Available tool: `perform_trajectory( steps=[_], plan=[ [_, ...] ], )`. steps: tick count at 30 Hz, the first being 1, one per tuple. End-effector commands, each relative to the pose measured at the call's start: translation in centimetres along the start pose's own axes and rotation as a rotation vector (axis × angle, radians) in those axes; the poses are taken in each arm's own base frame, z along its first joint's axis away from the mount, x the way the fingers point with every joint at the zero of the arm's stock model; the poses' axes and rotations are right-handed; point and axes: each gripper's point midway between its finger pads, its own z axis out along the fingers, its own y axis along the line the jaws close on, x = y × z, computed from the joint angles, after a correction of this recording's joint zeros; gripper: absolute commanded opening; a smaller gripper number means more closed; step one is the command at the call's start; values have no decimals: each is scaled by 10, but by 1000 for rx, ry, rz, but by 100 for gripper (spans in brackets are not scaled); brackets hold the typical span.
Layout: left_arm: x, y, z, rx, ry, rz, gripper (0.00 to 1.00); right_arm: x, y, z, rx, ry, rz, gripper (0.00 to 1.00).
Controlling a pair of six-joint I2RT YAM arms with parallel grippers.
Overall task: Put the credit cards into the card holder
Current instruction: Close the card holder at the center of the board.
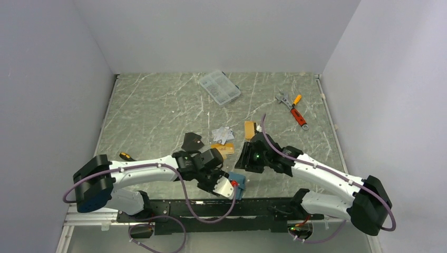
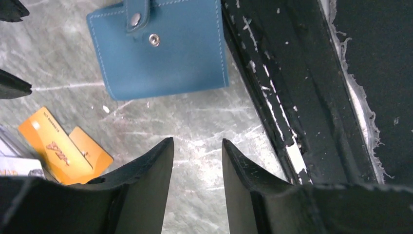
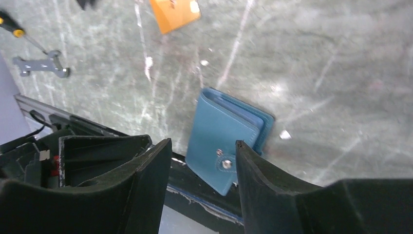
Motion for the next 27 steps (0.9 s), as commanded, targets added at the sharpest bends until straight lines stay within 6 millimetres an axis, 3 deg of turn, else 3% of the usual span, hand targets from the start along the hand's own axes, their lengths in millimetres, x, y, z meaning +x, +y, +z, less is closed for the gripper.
perform_trajectory(
  steps=[1, 7, 11, 16, 20, 27],
  plan=[
    [-23, 0, 10, 16, -21, 55, 47, 24, -36, -8, 134, 81, 80, 52],
    [-24, -16, 33, 63, 12, 141, 48, 64, -62, 4, 145, 183, 198, 49],
    [-20, -17, 43, 57, 24, 170, 48, 67, -60, 16, 118, 200, 210, 45],
    [-20, -9, 49, 18, 25, 177, 47, 53, -52, 28, 89, 201, 194, 41],
    [-8, -3, 52, -20, 47, 166, 46, 36, -48, 37, 72, 197, 198, 36],
    [16, 26, 40, -102, 60, 60, 45, 4, -35, 56, 59, 200, 162, 30]
  ],
)
